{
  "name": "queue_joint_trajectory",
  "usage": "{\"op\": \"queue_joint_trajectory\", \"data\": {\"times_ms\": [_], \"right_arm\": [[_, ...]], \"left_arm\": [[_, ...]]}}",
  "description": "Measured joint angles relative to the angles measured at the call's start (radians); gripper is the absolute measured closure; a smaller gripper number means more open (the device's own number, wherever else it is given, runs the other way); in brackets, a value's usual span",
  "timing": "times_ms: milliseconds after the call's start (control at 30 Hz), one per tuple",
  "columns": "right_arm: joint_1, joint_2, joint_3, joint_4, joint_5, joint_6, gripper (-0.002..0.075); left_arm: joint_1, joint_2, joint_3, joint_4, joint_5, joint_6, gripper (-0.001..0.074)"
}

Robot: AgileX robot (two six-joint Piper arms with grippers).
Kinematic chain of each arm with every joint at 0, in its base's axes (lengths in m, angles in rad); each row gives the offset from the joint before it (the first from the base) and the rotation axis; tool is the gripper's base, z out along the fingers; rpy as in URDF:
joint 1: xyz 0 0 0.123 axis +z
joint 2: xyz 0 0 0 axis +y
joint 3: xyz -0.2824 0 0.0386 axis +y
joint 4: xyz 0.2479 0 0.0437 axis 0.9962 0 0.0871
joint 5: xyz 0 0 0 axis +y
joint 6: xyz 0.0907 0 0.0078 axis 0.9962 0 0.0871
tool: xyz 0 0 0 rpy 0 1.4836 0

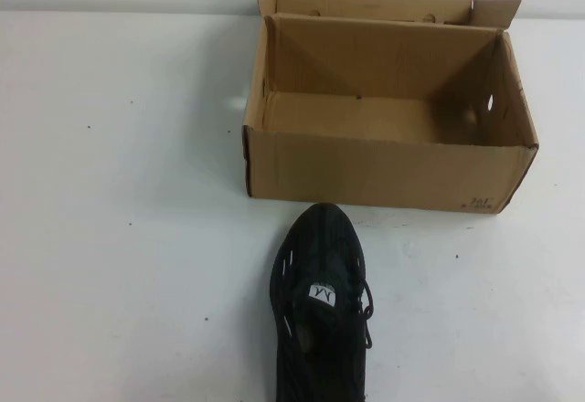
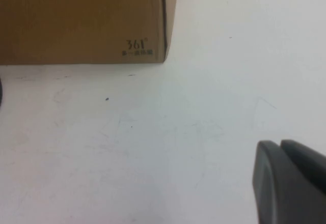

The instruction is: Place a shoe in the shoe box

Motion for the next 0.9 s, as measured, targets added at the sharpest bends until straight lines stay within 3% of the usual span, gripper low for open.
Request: {"op": "queue_joint_trajectory", "data": {"times_ms": [900], "right_arm": [[0.000, 0.000, 0.006, 0.000, -0.037, 0.000, 0.0743]], "left_arm": [[0.000, 0.000, 0.000, 0.015, -0.006, 0.000, 0.0735]]}}
